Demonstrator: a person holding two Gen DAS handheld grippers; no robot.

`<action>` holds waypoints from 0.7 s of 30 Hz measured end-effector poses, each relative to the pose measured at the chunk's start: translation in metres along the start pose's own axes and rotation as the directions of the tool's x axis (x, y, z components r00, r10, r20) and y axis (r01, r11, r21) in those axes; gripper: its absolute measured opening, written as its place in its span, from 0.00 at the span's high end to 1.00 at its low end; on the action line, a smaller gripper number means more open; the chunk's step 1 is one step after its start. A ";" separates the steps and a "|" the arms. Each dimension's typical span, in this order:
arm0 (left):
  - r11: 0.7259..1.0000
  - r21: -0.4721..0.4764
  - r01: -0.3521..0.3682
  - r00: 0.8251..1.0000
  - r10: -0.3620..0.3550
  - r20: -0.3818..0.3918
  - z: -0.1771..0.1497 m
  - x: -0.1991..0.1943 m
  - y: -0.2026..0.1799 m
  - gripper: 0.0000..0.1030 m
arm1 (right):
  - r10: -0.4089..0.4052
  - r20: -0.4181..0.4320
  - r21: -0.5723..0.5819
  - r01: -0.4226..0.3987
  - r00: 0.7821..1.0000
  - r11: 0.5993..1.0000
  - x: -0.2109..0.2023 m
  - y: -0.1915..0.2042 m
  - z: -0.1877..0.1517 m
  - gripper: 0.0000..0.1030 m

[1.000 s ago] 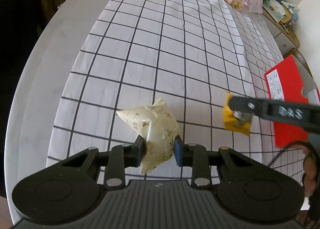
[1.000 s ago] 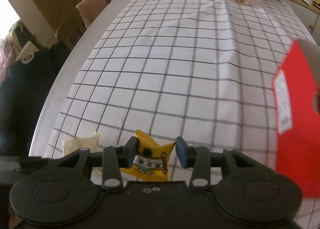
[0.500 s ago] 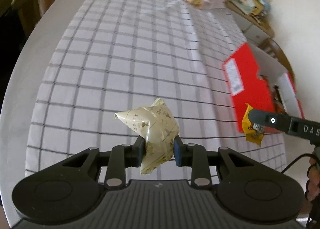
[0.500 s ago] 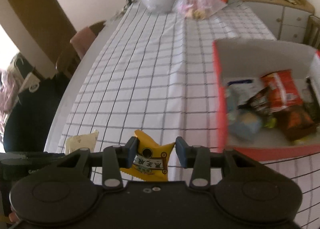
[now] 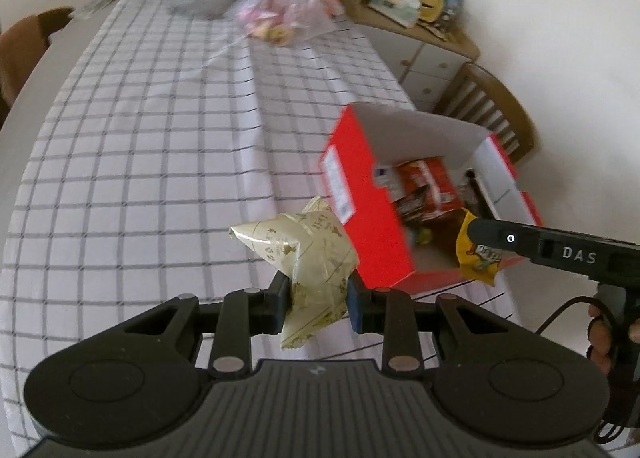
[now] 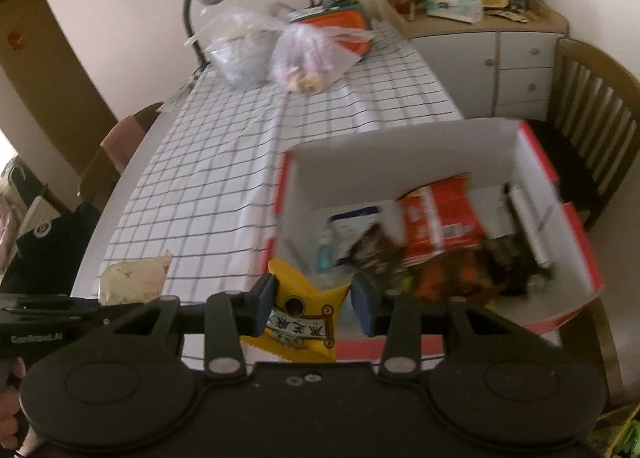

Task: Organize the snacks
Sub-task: 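Carry the cream pastry bag and yellow packet over the red box with both grippers, then open the right gripper over the box while the left releases the cream pastry bag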

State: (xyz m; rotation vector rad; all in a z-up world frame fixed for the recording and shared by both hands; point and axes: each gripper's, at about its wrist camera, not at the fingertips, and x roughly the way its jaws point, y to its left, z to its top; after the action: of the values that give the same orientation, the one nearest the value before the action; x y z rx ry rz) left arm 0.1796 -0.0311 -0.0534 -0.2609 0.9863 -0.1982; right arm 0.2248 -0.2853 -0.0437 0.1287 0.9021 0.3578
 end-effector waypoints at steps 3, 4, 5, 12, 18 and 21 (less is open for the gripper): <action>1.000 0.026 0.006 1.000 -0.006 0.002 0.008 0.009 -0.025 0.72 | -0.012 0.014 0.007 0.012 1.000 1.000 -0.006 -0.023 0.005 0.61; 0.999 0.033 0.008 1.000 -0.008 0.002 0.011 0.014 -0.033 0.72 | -0.017 0.018 0.008 0.017 1.000 1.000 -0.008 -0.031 0.007 0.61; 0.999 0.041 0.010 1.000 -0.010 0.003 0.013 0.016 -0.040 0.72 | -0.023 0.023 0.009 0.023 0.999 1.000 -0.009 -0.038 0.010 0.61; 0.997 0.080 0.017 1.000 -0.016 -0.012 0.030 0.048 -0.090 0.72 | -0.057 0.017 0.005 0.057 0.998 0.998 -0.004 -0.088 0.030 0.61; 0.995 0.099 0.007 0.998 -0.001 -0.056 0.037 0.082 -0.121 0.72 | -0.082 -0.003 0.002 0.082 0.997 0.997 0.017 -0.112 0.044 0.61; 0.995 0.101 -0.010 0.997 0.019 -0.081 0.040 0.099 -0.130 0.72 | -0.086 -0.022 -0.004 0.086 0.996 0.996 0.031 -0.117 0.050 0.61</action>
State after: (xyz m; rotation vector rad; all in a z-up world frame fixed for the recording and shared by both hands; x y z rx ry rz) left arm 0.2604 -0.1774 -0.0715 -0.1545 1.0559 -0.2460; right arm 0.3111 -0.3818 -0.0664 0.0826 0.9255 0.2810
